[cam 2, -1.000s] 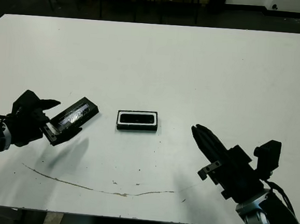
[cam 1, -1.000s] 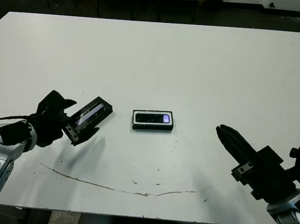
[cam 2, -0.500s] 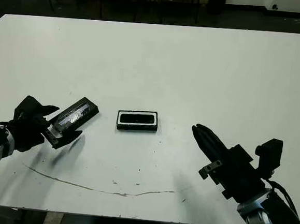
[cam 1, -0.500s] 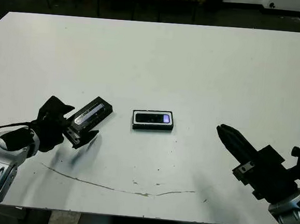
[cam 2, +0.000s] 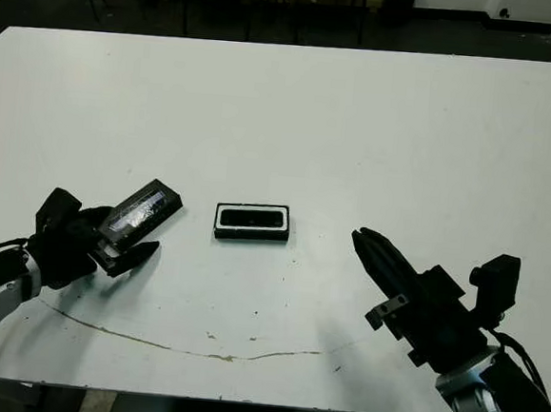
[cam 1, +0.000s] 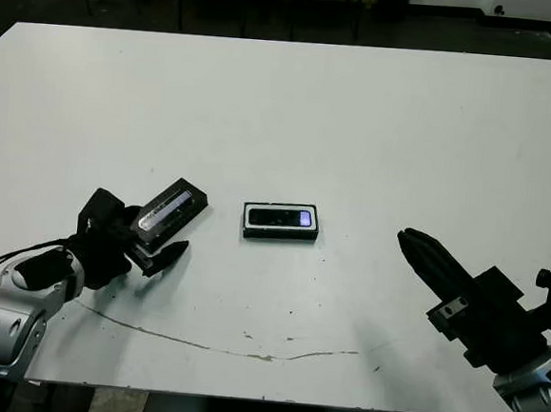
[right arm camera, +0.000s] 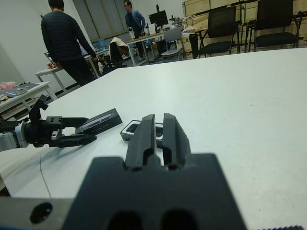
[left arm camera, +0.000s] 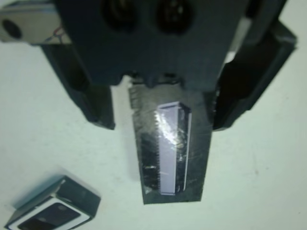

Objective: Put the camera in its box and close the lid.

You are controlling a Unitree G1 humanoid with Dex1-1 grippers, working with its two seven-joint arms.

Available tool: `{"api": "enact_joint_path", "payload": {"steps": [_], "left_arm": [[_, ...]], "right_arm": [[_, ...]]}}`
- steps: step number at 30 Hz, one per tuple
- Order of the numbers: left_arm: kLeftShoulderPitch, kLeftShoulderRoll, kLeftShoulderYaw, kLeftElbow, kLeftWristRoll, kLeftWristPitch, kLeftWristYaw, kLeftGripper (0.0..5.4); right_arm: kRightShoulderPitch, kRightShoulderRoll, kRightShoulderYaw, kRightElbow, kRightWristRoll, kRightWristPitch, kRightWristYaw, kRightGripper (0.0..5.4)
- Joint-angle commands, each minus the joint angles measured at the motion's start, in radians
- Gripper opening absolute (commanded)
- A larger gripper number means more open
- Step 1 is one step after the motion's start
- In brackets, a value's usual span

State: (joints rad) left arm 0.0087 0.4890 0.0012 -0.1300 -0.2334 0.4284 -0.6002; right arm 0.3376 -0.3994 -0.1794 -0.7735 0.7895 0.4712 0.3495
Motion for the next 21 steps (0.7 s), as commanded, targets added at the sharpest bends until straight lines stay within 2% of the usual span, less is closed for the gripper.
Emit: {"api": "enact_joint_path", "payload": {"steps": [1, 6, 18, 21], "left_arm": [[0.021, 0.011, -0.019, 0.025, 0.015, 0.008, -0.012, 3.62], [0.014, 0.012, -0.014, 0.04, 0.001, -0.011, -0.043, 2.76], [0.006, 0.02, 0.014, -0.017, -0.007, -0.015, -0.041, 2.75], [-0.025, 0.018, 0.035, -0.012, -0.021, -0.03, -0.048, 2.75]], "right_arm": [[0.006, -0.009, 0.002, 0.008, -0.01, 0.007, -0.002, 0.0], [0.005, -0.004, 0.006, 0.014, -0.017, 0.005, 0.0, 0.0], [0.013, 0.002, 0.01, 0.017, -0.026, 0.0, -0.002, 0.0], [0.021, 0.018, 0.023, 0.07, -0.072, -0.024, 0.0, 0.0]]}}
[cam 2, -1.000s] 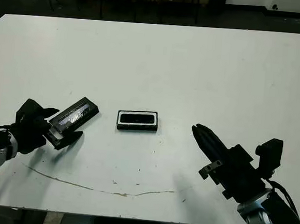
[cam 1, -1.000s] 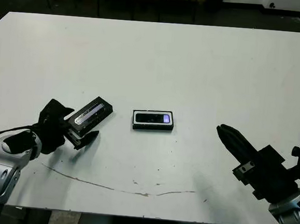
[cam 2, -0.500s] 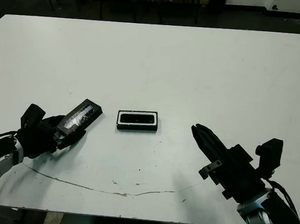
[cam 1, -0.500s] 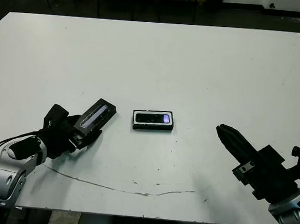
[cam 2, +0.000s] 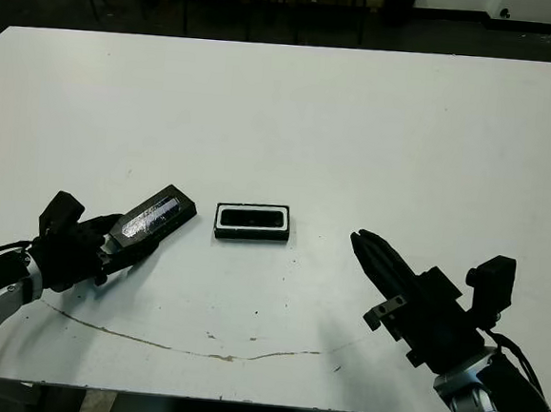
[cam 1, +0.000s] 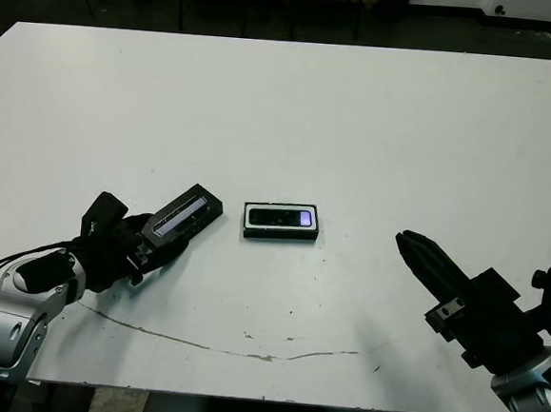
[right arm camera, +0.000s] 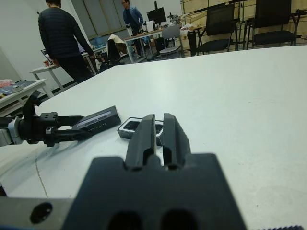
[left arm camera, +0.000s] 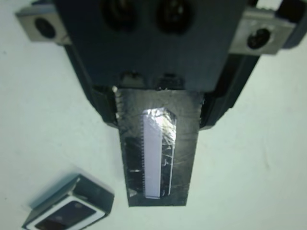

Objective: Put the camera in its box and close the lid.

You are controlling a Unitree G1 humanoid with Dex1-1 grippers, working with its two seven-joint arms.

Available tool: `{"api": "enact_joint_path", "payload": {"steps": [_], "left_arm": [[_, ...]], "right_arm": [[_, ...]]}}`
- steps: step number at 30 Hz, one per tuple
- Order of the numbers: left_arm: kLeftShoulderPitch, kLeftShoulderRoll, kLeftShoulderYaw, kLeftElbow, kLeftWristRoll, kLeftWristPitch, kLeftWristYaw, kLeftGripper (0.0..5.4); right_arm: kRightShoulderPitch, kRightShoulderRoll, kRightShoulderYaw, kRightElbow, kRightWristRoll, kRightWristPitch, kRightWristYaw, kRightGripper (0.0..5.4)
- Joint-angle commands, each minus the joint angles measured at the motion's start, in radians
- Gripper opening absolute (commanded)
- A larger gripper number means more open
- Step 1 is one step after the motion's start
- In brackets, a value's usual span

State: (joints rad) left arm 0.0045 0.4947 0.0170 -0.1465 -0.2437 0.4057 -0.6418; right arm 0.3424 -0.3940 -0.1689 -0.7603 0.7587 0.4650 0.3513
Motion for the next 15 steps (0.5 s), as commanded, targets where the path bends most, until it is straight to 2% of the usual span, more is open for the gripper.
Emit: {"api": "enact_joint_path", "payload": {"steps": [1, 2, 5, 7, 10, 15], "left_arm": [[-0.037, 0.015, 0.025, 0.005, -0.015, -0.003, -0.008, 2.75], [-0.051, 0.019, 0.029, 0.007, -0.018, -0.002, -0.011, 2.75], [-0.112, 0.036, 0.031, 0.039, -0.025, -0.011, -0.048, 2.75], [-0.17, 0.054, 0.022, 0.087, -0.024, -0.031, -0.096, 2.75], [-0.259, 0.073, 0.002, 0.176, -0.019, -0.068, -0.171, 2.75], [-0.424, 0.079, -0.059, 0.375, -0.004, -0.153, -0.324, 2.75]], "right_arm": [[0.016, 0.019, 0.024, 0.103, -0.076, -0.046, 0.014, 0.0], [0.013, 0.021, 0.035, 0.151, -0.114, -0.081, 0.035, 0.0], [-0.021, 0.026, 0.06, 0.34, -0.237, -0.251, 0.13, 0.0], [-0.034, 0.03, 0.064, 0.382, -0.275, -0.3, 0.149, 0.0], [-0.033, 0.03, 0.059, 0.361, -0.297, -0.311, 0.145, 0.0], [-0.035, 0.019, 0.048, 0.283, -0.284, -0.216, 0.099, 0.0]]}}
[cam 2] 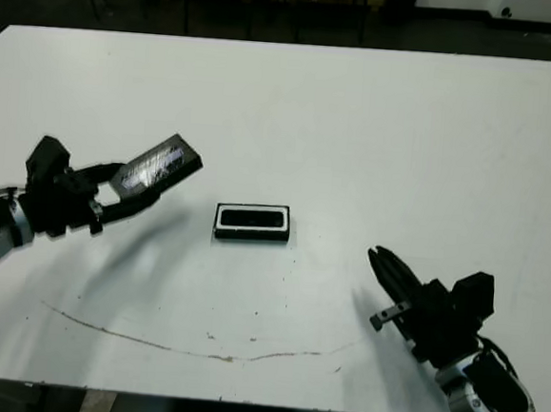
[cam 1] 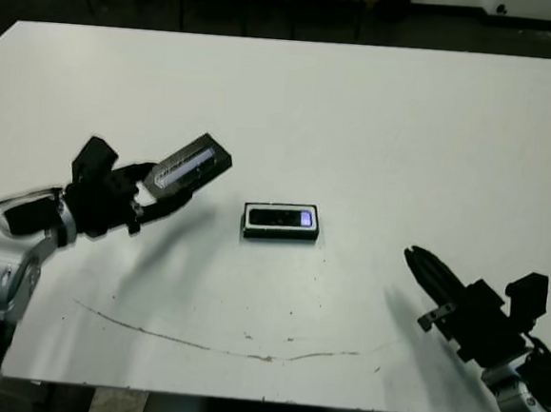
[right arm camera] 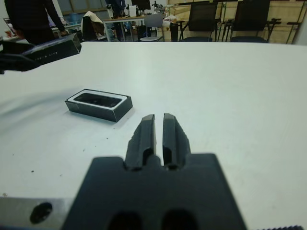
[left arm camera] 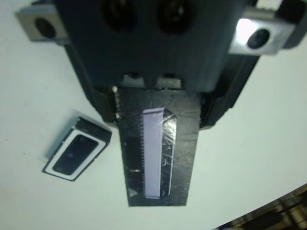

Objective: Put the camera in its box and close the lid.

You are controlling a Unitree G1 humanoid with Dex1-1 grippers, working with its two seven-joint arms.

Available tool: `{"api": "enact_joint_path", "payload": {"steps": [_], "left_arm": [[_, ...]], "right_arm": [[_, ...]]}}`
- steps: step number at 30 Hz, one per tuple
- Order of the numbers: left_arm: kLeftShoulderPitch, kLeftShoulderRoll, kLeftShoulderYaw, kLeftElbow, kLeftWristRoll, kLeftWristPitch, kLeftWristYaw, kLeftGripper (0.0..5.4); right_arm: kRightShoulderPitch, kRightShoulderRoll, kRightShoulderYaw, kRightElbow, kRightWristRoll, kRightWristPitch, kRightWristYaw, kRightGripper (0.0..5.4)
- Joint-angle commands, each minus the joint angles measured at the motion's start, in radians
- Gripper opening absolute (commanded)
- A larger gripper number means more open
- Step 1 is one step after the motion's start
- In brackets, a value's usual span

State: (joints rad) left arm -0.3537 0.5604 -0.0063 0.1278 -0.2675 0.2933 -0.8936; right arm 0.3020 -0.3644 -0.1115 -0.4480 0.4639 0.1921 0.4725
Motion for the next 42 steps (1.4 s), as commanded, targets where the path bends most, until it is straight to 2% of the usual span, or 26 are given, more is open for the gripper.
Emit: {"api": "enact_joint_path", "payload": {"steps": [1, 9, 18, 25, 28, 32, 37, 42], "left_arm": [[-0.097, 0.01, -0.047, 0.143, 0.022, -0.055, -0.104, 2.75], [-0.332, -0.041, -0.174, 0.435, 0.095, -0.089, -0.3, 2.75], [-0.449, -0.131, -0.206, 0.713, 0.14, -0.185, -0.442, 2.75], [-0.479, -0.18, -0.16, 0.885, 0.137, -0.278, -0.503, 2.75], [-0.481, -0.196, -0.145, 0.934, 0.139, -0.296, -0.522, 2.75], [-0.489, -0.214, -0.147, 0.981, 0.161, -0.3, -0.54, 2.75], [-0.496, -0.23, -0.159, 1.016, 0.196, -0.322, -0.556, 2.75], [-0.497, -0.245, -0.164, 1.029, 0.219, -0.339, -0.582, 2.75]], "right_arm": [[0.005, -0.01, -0.012, -0.042, 0.018, 0.072, -0.028, 0.0], [-0.003, -0.015, -0.017, -0.052, 0.014, 0.091, -0.023, 0.0], [-0.006, -0.007, -0.03, -0.028, 0.034, 0.073, 0.006, 0.0], [-0.024, -0.018, -0.023, 0.022, -0.009, 0.026, 0.043, 0.0], [-0.028, -0.021, -0.025, 0.031, -0.006, 0.045, 0.041, 0.0], [-0.036, -0.017, -0.031, 0.049, 0.013, 0.043, 0.058, 0.0], [-0.038, -0.024, -0.031, 0.052, -0.001, 0.019, 0.074, 0.0], [-0.035, -0.023, -0.033, 0.047, -0.001, 0.038, 0.061, 0.0]]}}
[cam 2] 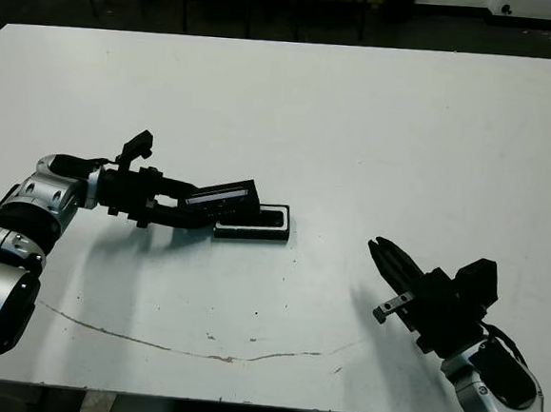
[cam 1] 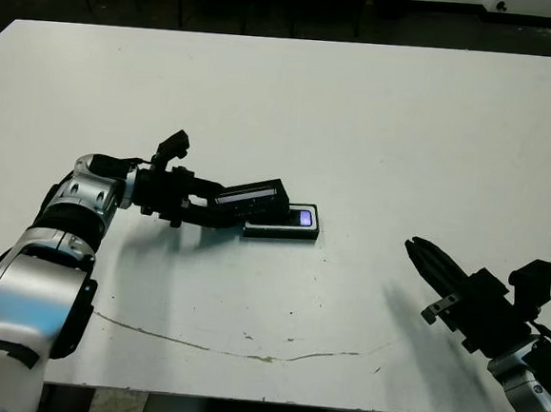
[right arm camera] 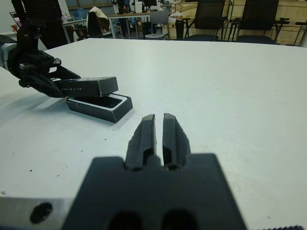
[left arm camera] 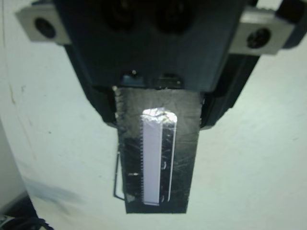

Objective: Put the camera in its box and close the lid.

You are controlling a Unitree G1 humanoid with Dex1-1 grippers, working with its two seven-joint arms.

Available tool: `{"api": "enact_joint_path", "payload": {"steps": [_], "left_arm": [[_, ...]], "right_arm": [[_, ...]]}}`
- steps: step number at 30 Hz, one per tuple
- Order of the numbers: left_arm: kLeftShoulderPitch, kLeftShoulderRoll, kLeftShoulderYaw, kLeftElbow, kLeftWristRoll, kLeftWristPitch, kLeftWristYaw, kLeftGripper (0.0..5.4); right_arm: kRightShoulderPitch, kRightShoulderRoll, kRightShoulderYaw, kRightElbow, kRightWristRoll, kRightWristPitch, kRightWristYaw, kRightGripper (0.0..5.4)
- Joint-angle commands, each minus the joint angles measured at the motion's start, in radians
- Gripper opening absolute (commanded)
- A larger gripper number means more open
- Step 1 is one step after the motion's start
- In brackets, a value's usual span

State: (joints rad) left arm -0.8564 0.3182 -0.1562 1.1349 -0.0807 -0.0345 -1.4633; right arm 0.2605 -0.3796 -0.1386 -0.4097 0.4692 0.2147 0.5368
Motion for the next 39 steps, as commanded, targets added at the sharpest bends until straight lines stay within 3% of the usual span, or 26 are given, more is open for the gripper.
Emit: {"api": "enact_joint_path", "payload": {"steps": [1, 19, 24, 39], "left_arm": [[0.005, -0.004, -0.018, 0.02, 0.041, -0.011, -0.007, 2.75], [-0.025, -0.052, -0.12, 0.01, 0.167, -0.041, 0.022, 2.75], [-0.033, -0.076, -0.138, 0.018, 0.187, -0.024, 0.067, 2.75], [-0.098, -0.176, -0.193, 0.108, 0.249, -0.026, 0.178, 2.75]], "right_arm": [[0.005, -0.007, -0.007, 0.014, -0.002, 0.016, 0.0, 0.0], [0.017, -0.01, -0.013, -0.028, 0.004, 0.066, -0.03, 0.0], [0.012, -0.011, -0.013, 0.009, -0.002, 0.024, 0.0, 0.0], [0.037, -0.034, -0.026, -0.037, -0.005, 0.085, -0.024, 0.0]]}}
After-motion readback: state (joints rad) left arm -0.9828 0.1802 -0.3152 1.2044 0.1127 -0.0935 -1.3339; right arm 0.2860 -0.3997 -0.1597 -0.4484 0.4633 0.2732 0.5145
